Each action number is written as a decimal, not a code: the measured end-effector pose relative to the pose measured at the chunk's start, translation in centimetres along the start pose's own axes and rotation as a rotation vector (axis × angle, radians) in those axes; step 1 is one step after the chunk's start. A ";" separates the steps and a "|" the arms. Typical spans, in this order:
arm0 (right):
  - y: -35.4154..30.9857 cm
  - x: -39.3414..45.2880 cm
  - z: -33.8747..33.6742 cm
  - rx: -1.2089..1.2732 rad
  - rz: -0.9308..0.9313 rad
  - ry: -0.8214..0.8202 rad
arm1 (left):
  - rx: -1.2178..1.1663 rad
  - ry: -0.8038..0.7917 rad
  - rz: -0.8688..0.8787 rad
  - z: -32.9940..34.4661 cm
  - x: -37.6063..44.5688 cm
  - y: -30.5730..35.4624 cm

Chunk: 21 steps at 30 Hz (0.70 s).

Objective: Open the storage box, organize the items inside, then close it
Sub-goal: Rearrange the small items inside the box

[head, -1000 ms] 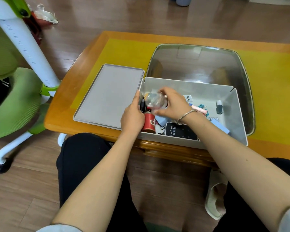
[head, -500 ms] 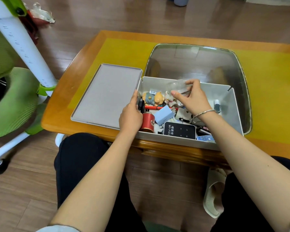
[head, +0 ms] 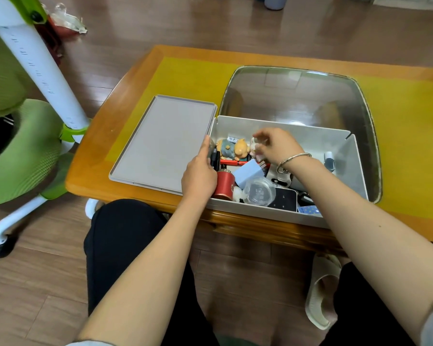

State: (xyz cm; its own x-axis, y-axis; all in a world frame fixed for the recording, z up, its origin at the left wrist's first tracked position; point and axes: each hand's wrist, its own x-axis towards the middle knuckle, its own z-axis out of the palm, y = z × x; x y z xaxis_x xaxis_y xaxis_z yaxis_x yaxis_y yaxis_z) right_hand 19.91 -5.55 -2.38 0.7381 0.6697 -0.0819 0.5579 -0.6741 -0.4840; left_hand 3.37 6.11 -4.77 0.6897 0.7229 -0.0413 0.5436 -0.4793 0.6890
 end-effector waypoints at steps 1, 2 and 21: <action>0.2 0.3 0.2 -0.068 -0.010 -0.049 | 0.000 0.000 -0.001 0.0 0.0 0.0; 0.3 0.5 0.4 -0.125 -0.018 -0.086 | 0.000 0.001 -0.002 0.0 0.0 0.0; -0.2 0.7 -0.3 0.085 -0.085 -0.079 | 0.050 -0.008 0.017 -0.5 -0.4 0.4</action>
State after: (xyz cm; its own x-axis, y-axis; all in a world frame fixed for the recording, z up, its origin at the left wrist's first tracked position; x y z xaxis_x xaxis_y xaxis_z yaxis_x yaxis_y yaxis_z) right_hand 20.47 -5.03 -2.05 0.6553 0.7482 -0.1042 0.5807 -0.5872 -0.5639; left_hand 3.09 5.90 -4.15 0.7030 0.7103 -0.0358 0.5548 -0.5162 0.6525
